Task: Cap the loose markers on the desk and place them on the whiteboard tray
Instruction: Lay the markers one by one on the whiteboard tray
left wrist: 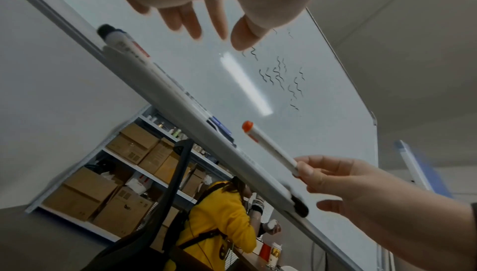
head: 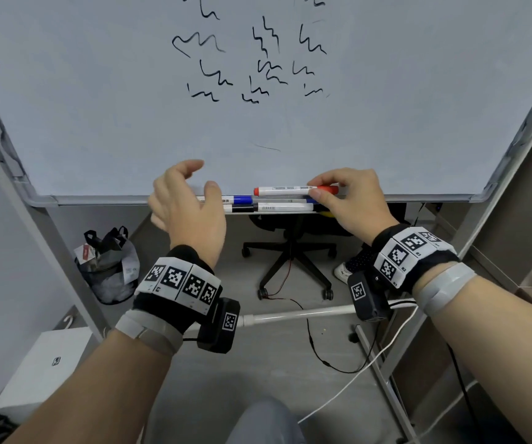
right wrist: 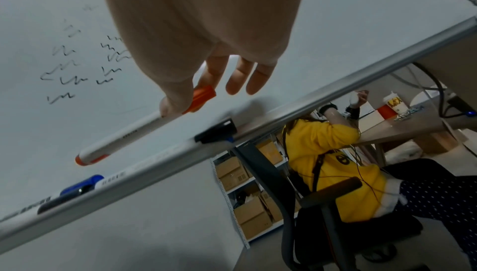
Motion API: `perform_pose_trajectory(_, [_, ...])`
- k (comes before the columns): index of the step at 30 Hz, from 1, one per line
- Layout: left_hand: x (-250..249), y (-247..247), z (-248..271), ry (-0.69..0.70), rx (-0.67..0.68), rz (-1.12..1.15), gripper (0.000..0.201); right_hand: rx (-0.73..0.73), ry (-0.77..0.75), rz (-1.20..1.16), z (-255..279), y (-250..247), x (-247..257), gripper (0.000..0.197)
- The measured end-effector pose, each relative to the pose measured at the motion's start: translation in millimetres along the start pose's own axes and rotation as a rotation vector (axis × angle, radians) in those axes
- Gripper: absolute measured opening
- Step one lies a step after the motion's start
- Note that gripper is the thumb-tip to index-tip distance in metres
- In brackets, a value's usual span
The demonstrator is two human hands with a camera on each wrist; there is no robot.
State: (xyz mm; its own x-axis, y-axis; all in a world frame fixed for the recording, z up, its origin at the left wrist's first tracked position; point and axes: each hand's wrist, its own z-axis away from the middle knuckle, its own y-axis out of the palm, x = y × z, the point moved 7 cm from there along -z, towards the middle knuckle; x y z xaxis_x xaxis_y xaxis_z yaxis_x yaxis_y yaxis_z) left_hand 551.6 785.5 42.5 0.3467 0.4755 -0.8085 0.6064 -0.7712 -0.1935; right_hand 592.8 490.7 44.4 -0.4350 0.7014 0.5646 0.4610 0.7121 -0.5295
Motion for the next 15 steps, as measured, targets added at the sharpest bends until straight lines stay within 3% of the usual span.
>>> perform_pose_trajectory(6, [23.4,-9.8,-7.1,-0.145,-0.129,-0.06,0.058,0.012,0.019,-0.013,3.3,13.5,-0.8,0.008])
perform_pose_trajectory(15, [33.3,-0.7,-5.1,-0.236,-0.072,-0.058,0.066,0.059,0.1,-0.044,9.3,19.4,-3.7,0.013])
